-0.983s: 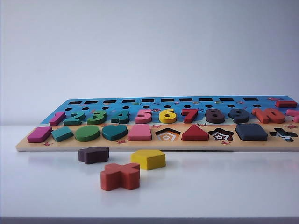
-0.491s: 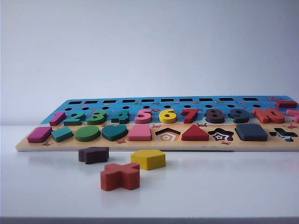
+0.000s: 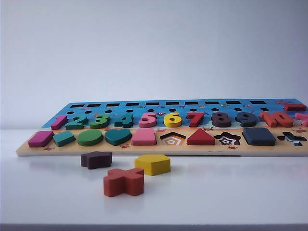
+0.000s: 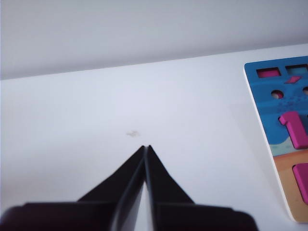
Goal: Insert the cube into the slot.
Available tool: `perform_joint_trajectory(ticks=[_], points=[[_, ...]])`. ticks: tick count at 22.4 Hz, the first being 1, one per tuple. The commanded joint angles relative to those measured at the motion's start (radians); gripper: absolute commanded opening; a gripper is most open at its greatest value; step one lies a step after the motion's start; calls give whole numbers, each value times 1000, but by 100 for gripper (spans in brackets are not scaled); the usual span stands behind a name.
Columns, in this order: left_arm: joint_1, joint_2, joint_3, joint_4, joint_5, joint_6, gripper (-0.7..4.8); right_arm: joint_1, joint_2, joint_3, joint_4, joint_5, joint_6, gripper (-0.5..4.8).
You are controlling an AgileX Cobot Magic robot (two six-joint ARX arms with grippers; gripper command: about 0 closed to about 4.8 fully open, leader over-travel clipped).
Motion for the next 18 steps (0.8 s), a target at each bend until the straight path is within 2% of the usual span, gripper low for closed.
perform_joint_trajectory(ticks=[1,18], points=[[0,-1,-1,11,-1,3,9,2,-3,-2,6,2,2,-4],[0,-1,-1,-55,24,-5,10,2,-3,-2,6,1,2,-3]])
